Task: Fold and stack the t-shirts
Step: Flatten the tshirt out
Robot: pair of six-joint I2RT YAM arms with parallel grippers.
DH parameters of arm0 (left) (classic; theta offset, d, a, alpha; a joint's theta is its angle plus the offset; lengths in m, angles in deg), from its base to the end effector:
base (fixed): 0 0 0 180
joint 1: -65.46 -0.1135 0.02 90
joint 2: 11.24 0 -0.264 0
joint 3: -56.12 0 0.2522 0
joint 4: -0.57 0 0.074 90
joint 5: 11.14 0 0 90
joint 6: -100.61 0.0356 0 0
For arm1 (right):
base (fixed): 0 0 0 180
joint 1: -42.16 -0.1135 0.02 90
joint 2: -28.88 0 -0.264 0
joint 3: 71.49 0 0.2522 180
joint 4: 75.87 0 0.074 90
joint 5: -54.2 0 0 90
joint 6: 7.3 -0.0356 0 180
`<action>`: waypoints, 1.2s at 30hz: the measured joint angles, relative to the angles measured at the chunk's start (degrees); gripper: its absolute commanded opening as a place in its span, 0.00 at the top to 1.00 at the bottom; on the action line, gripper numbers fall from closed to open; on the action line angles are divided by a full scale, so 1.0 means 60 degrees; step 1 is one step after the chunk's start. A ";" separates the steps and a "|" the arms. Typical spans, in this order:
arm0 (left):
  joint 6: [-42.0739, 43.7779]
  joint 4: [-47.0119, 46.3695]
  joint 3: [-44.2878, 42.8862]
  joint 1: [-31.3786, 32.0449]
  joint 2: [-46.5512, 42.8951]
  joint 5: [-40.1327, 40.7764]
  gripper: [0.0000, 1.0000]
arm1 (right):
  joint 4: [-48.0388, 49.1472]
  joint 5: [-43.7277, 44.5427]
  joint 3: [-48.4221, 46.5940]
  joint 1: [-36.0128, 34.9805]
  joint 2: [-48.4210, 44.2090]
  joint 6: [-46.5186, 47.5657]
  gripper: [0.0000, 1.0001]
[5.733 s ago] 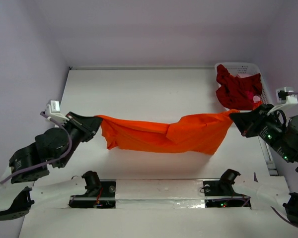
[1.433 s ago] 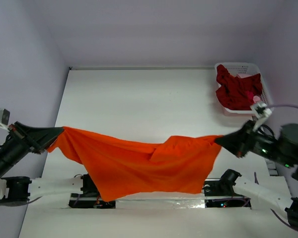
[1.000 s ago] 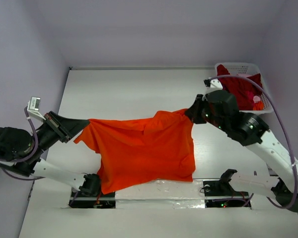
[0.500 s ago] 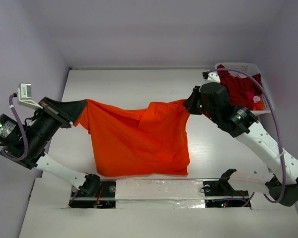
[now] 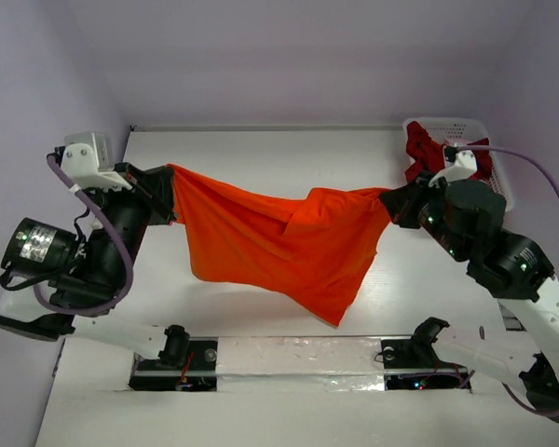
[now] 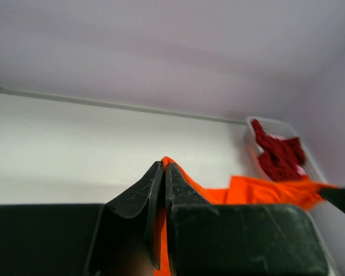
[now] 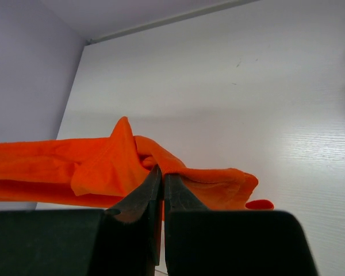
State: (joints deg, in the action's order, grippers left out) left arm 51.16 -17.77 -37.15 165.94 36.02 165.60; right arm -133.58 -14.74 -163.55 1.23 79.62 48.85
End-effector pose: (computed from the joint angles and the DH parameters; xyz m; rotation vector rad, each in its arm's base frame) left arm 0.0261 -0.0545 0.5574 -0.1593 1.5318 -0.4963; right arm 0.1181 0.0855 0.4542 0.1432 1.8704 0.5698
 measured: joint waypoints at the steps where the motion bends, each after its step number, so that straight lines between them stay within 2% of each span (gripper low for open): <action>1: 0.0033 0.0244 -0.0346 -0.0357 0.0273 -0.0029 1.00 | -0.0080 0.0015 0.0000 0.0000 -0.0109 0.0000 1.00; 6: 0.0856 -0.0044 -0.0178 -0.2182 0.0375 -0.0036 1.00 | -0.0484 0.0153 -0.0004 0.0000 -0.0707 0.0000 1.00; 14: 0.0922 -0.0149 -0.0346 -0.2594 -0.0011 0.0047 1.00 | -0.0823 0.0178 -0.0127 0.0000 -0.1166 0.0000 1.00; 22: 0.2539 -0.2390 0.0025 -0.3464 0.1537 0.0047 1.00 | -0.0929 0.0178 -0.0124 0.0000 -0.1410 -0.0004 1.00; 29: 0.5424 -0.5428 0.1013 -0.4397 0.3337 0.0047 1.00 | -0.0962 0.0175 -0.0127 0.0000 -0.1475 0.0000 1.00; 36: 1.0036 -0.6619 0.1253 -0.5836 0.4324 0.0066 1.00 | -0.0958 0.0164 -0.0127 0.0000 -0.1461 0.0007 1.00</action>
State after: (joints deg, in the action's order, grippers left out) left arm 111.38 -57.48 -29.63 130.93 61.97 165.99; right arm -139.33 -13.76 -164.32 1.23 70.86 48.89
